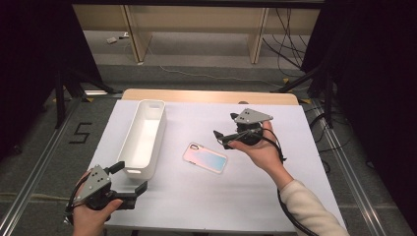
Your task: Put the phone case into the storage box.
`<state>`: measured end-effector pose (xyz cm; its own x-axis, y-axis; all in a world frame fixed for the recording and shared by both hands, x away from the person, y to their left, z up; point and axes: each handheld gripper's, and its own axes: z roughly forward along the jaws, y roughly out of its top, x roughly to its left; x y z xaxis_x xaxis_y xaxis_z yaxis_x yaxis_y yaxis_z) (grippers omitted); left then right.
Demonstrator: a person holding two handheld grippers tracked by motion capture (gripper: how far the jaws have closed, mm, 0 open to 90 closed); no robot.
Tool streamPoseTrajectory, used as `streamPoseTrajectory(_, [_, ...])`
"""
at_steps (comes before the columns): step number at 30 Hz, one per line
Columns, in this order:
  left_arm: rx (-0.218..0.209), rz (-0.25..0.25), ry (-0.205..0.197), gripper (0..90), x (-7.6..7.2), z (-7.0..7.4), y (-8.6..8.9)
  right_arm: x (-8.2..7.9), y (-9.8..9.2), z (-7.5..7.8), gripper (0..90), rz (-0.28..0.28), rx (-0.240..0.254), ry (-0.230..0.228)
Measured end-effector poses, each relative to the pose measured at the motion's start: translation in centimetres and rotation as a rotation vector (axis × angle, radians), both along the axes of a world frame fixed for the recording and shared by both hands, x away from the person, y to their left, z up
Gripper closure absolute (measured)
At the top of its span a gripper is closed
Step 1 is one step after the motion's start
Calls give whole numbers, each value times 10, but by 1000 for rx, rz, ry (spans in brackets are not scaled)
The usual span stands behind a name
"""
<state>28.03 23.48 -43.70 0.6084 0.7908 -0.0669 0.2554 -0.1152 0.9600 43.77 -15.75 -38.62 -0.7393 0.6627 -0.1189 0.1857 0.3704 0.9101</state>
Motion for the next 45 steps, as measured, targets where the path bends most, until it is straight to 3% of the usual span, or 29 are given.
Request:
streamPoseTrajectory(34, [2, -1, 3, 0, 0, 0, 1, 28, 26, -13, 162, 12, -34, 43])
streamPoseTrajectory(45, [-3, 0, 6, 0, -1, 0, 1, 38, 32, -18, 212, 38, -153, 120])
